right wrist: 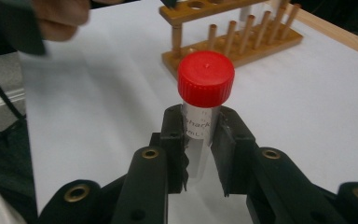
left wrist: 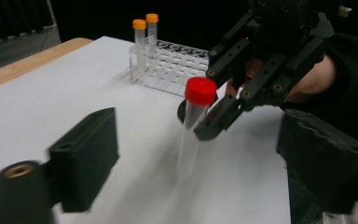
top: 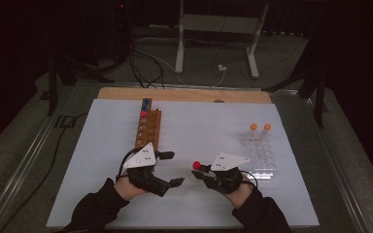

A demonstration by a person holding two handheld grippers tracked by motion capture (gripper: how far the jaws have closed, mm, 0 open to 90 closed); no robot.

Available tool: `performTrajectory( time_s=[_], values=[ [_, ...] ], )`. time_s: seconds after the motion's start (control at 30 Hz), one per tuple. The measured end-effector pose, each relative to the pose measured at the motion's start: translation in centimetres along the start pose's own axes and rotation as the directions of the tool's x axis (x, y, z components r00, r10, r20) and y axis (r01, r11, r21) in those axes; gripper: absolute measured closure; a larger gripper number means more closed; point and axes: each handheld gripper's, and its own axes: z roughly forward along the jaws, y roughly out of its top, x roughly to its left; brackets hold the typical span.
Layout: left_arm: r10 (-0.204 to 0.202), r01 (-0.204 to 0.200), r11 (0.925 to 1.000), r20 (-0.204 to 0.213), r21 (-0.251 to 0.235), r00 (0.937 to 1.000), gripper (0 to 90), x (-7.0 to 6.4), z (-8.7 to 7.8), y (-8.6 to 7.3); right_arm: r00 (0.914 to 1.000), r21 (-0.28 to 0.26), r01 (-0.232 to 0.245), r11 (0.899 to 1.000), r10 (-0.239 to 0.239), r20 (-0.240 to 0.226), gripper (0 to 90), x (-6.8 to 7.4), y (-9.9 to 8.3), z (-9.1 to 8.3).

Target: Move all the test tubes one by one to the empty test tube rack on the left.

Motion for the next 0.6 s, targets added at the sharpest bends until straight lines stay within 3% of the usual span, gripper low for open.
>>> performTrajectory(
  time_s=[0.23, 0.4, 0.6],
  values=[
    [0.043, -0.043, 0.9991, 0.009, -0.001, 0.9990, 27.0, -0.4, 1.4, 0.4, 0.9995, 0.007, 0.001, 1.000, -0.001, -0.033, 74.6, 0.7, 0.1, 0.4],
    [0.062, -0.062, 0.9981, 0.023, 0.002, 0.9978, 44.9, -0.5, 2.3, 0.5, 0.9993, 0.005, 0.005, 1.000, -0.004, -0.036, 74.6, 0.7, 0.2, 0.4],
    [0.064, -0.064, 0.9979, 0.028, 0.002, 0.9975, 57.4, -0.4, 3.0, 0.6, 0.9992, 0.009, 0.008, 1.000, -0.008, -0.039, 74.6, 0.8, 0.2, 0.4]
  ],
)
